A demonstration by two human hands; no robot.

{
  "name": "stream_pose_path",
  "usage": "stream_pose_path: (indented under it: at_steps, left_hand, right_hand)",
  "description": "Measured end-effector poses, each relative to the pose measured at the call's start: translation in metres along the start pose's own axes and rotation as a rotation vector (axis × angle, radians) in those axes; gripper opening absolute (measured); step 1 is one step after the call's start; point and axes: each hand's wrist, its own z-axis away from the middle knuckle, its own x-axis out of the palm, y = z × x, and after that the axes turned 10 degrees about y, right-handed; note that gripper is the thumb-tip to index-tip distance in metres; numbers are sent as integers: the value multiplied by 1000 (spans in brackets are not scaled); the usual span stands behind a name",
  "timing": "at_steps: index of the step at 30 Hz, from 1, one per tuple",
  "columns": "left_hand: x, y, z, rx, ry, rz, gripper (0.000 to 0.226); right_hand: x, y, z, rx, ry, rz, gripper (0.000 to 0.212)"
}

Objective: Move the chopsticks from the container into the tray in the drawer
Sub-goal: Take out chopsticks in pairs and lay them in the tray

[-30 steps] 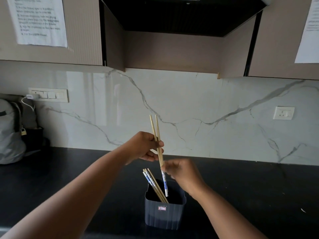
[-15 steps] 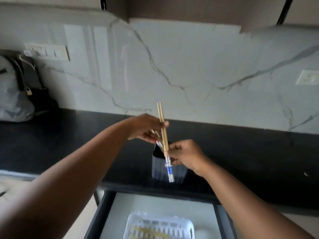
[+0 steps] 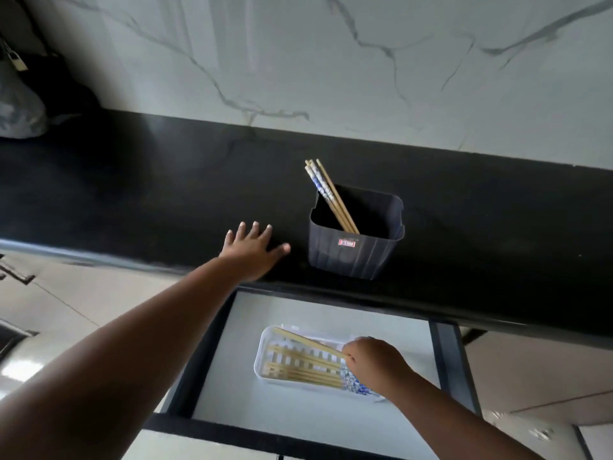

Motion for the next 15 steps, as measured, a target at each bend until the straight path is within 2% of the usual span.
stream_pose_path:
  at_steps: [4,7,10,15]
  left_hand:
    - [32,-11,12,23,118,-80,76]
    - [29,-13,9,45,127,-96,76]
    - [31,-13,10,52,145,-96,76]
    - [32,-14,9,58,155,-99,77]
  right_hand:
    - [16,-4,-12,10,-46,63,20]
    - [23,-8,-19,-25,-53,104,37]
    - [25,-13,-26,-74,-69,143,23]
    - [31,-14,-32,-48,-90,180,27]
